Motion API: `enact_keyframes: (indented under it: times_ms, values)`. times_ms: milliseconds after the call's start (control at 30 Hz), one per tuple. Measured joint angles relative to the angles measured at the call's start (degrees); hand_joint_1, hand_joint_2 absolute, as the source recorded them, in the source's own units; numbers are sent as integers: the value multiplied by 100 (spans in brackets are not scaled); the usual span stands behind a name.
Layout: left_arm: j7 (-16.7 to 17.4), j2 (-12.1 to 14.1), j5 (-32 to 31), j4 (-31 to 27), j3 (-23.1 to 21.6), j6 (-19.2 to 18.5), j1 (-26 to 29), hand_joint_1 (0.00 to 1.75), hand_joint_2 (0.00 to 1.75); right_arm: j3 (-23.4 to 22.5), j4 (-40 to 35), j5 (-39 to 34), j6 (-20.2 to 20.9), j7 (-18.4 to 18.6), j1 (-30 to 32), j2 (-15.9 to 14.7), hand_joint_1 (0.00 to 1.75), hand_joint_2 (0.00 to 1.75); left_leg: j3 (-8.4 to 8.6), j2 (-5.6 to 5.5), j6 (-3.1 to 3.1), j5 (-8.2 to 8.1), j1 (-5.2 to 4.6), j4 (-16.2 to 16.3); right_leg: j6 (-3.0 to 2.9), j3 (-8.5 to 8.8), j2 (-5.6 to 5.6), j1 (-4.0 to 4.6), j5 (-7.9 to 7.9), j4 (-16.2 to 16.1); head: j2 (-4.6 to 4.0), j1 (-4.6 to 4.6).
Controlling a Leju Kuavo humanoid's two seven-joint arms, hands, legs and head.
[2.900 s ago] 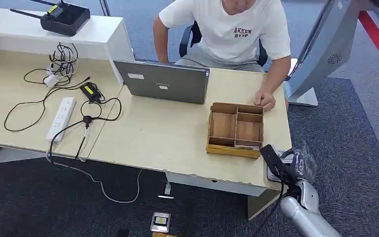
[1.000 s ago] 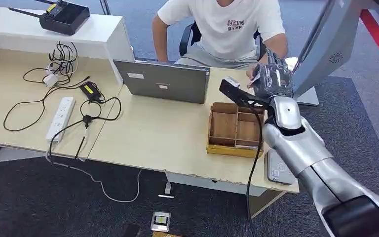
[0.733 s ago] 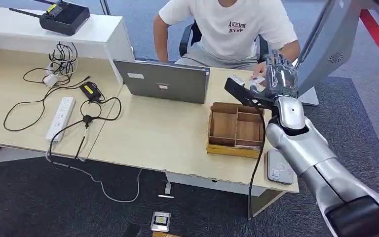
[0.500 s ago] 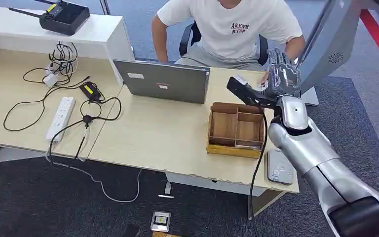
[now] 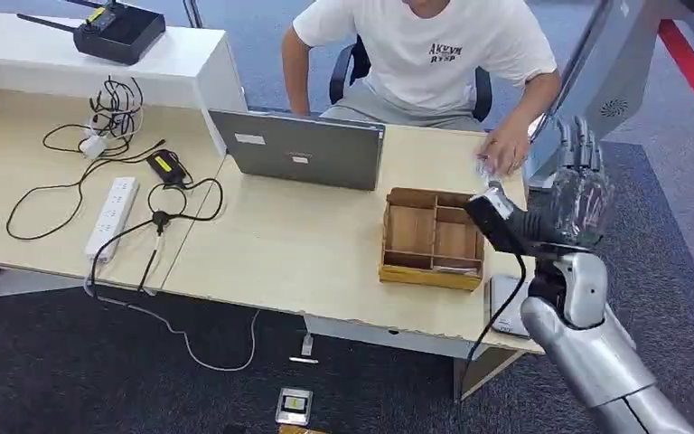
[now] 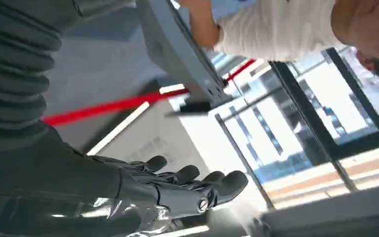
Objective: Pass the card to the sensor for recognition and then transmit it.
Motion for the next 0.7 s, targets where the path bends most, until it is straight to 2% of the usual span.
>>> enact_keyframes:
  times_ms: [100, 167, 333, 467, 700]
  values:
    - [-88, 0, 79, 0, 35, 39, 15, 0, 175, -411, -337, -934, 28, -424, 545, -177, 0, 175, -3, 4, 0, 1, 0, 0, 0, 0, 1, -1, 3, -1, 0, 2]
    - [-166, 2, 87, 0, 53, 39, 11, 0, 175, -532, -521, -1195, 79, -508, 816, -265, 0, 175, -2, 13, -1, 3, 0, -1, 1, -2, 7, -1, 10, 1, 0, 2]
    - [-216, 2, 44, 2, 72, 11, -6, 0, 175, -543, -722, -852, 206, -401, 1153, -326, 0, 175, -5, 11, 4, 18, 0, -1, 1, -4, 7, 0, 13, 5, 0, 0]
    - [-164, -4, 11, 2, 72, -7, -19, 0, 175, -466, -750, -585, 501, -416, 1193, -306, 0, 175, -7, 10, 4, 18, 0, -3, 1, -6, 7, 1, 13, 10, 0, 2]
    - [-105, -11, -26, 2, 70, -48, -42, 0, 175, -91, -663, 5, 1337, -523, 816, -84, 0, 175, -15, 12, 3, 25, 0, -3, 0, -14, 7, 1, 15, 13, 0, 0]
